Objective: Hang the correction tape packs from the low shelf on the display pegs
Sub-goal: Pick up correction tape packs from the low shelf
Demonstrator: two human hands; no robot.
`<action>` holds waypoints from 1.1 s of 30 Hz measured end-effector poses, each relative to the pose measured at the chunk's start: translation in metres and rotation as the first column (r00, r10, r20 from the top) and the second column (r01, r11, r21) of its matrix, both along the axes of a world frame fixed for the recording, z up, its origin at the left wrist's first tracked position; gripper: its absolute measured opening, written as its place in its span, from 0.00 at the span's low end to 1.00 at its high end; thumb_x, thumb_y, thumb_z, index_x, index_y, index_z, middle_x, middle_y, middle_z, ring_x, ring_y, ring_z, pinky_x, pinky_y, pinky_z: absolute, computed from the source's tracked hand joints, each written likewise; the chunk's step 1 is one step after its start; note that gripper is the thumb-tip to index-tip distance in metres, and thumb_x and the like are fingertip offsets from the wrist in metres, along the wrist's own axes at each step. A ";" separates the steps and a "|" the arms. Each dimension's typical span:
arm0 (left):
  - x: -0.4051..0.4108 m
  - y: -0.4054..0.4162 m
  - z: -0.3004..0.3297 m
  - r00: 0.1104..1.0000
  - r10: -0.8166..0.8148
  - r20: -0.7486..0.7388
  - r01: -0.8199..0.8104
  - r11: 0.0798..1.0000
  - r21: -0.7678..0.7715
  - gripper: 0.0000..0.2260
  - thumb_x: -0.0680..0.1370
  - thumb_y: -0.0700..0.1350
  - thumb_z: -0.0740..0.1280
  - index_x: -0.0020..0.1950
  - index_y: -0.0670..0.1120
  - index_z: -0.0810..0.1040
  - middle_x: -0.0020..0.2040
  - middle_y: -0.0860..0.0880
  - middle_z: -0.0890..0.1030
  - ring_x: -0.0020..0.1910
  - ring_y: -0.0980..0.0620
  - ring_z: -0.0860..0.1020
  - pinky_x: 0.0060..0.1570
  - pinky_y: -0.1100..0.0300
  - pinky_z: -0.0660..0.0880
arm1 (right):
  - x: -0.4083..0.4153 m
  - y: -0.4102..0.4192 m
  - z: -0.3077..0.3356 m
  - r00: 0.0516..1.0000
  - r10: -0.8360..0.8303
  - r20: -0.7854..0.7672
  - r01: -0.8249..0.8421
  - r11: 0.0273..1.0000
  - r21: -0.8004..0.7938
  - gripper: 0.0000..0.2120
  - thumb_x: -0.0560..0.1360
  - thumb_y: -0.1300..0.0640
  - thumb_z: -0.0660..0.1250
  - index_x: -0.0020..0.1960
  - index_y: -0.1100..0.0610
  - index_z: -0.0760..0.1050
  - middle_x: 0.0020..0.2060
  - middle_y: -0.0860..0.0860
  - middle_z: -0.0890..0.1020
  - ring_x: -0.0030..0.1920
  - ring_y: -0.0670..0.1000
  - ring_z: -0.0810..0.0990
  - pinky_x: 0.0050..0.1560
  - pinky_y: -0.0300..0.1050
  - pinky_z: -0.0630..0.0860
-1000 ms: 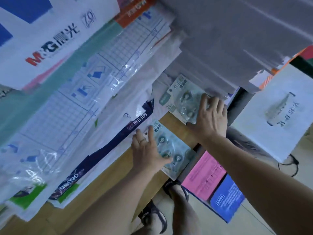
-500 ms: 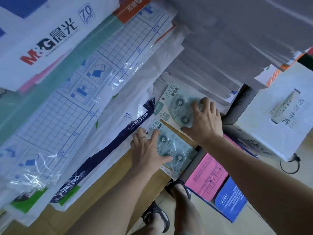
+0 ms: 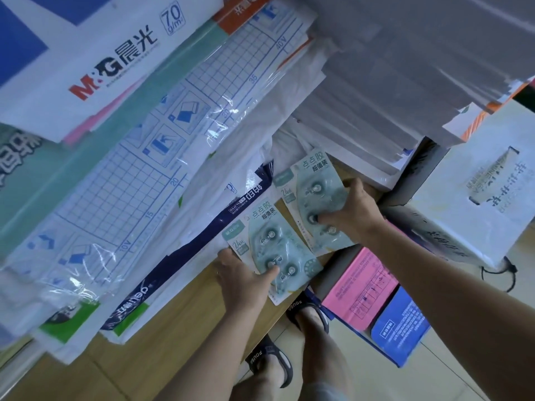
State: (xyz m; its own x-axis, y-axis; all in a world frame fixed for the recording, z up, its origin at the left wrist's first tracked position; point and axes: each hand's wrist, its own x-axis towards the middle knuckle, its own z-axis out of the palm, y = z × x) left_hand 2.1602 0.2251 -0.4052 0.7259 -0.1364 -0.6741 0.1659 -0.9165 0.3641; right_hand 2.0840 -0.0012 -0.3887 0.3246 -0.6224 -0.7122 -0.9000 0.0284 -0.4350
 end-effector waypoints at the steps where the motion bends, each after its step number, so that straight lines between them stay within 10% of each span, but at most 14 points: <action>1: -0.001 0.001 -0.001 0.999 0.047 -0.022 -0.047 0.999 -0.019 0.38 0.68 0.45 0.84 0.69 0.42 0.64 0.67 0.39 0.70 0.68 0.39 0.70 0.62 0.43 0.78 | -0.003 0.000 0.002 1.000 -0.005 0.029 0.005 1.000 0.018 0.34 0.63 0.52 0.83 0.63 0.55 0.71 0.52 0.52 0.82 0.49 0.55 0.81 0.44 0.45 0.80; 8: -0.002 0.002 -0.001 0.983 0.160 -0.086 -0.165 0.985 -0.057 0.33 0.72 0.40 0.81 0.69 0.41 0.67 0.68 0.39 0.73 0.67 0.40 0.75 0.63 0.45 0.79 | -0.023 0.010 0.012 0.947 -0.175 0.271 0.113 0.967 0.229 0.14 0.65 0.64 0.83 0.47 0.55 0.83 0.40 0.51 0.89 0.46 0.56 0.89 0.49 0.53 0.84; 12: 0.005 0.003 0.003 0.972 0.199 -0.121 -0.207 0.976 -0.059 0.25 0.71 0.40 0.82 0.57 0.46 0.69 0.54 0.47 0.76 0.58 0.42 0.80 0.57 0.47 0.82 | -0.019 0.021 0.011 0.883 -0.375 0.282 0.229 0.870 0.437 0.22 0.65 0.63 0.82 0.57 0.53 0.81 0.48 0.52 0.89 0.49 0.57 0.89 0.53 0.59 0.85; 16: 0.014 0.006 0.003 0.939 0.265 -0.221 -0.275 0.961 -0.019 0.22 0.71 0.39 0.82 0.48 0.50 0.69 0.45 0.53 0.78 0.44 0.53 0.80 0.40 0.57 0.77 | -0.008 0.053 -0.002 0.991 0.023 0.135 -0.071 0.932 0.356 0.19 0.62 0.59 0.83 0.50 0.51 0.81 0.48 0.53 0.89 0.49 0.55 0.88 0.55 0.58 0.85; 19: 0.022 0.016 0.002 0.904 0.298 -0.305 -0.323 0.946 -0.032 0.15 0.74 0.36 0.77 0.56 0.45 0.76 0.48 0.50 0.82 0.42 0.59 0.78 0.34 0.65 0.70 | 0.001 0.075 -0.015 0.988 0.143 0.059 -0.153 0.961 0.229 0.40 0.54 0.45 0.82 0.64 0.50 0.76 0.60 0.53 0.82 0.57 0.56 0.82 0.56 0.53 0.83; 23: 0.028 0.023 0.008 0.856 0.320 -0.406 -0.377 0.924 -0.065 0.05 0.77 0.39 0.73 0.51 0.45 0.81 0.49 0.49 0.84 0.44 0.55 0.79 0.37 0.61 0.70 | 0.007 0.094 -0.015 0.969 0.237 0.068 -0.247 0.941 0.230 0.47 0.64 0.58 0.83 0.78 0.48 0.63 0.68 0.54 0.68 0.64 0.59 0.76 0.41 0.37 0.78; 28: 0.018 0.024 0.027 0.787 0.333 -0.520 -0.458 0.880 -0.129 0.27 0.72 0.51 0.78 0.69 0.49 0.77 0.61 0.49 0.84 0.59 0.50 0.83 0.49 0.56 0.75 | 0.009 0.101 0.001 0.989 0.130 0.072 -0.146 0.939 0.313 0.41 0.68 0.59 0.81 0.74 0.53 0.64 0.64 0.57 0.77 0.63 0.60 0.79 0.63 0.53 0.78; 33: 0.009 0.018 0.073 0.832 0.220 -0.509 -0.407 0.867 -0.290 0.35 0.62 0.63 0.80 0.67 0.55 0.80 0.61 0.50 0.87 0.58 0.49 0.86 0.54 0.46 0.84 | -0.003 0.109 0.037 0.985 -0.062 0.159 -0.003 0.926 0.378 0.40 0.64 0.63 0.82 0.70 0.50 0.68 0.56 0.55 0.84 0.55 0.59 0.85 0.56 0.58 0.83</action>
State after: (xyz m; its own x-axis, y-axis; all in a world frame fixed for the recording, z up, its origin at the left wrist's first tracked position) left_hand 2.1693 0.2428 -0.3325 0.4051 -0.2603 -0.8764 0.6480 -0.5945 0.4761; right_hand 2.0810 0.1075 -0.3517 0.4433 -0.3309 -0.8331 -0.8125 0.2443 -0.5294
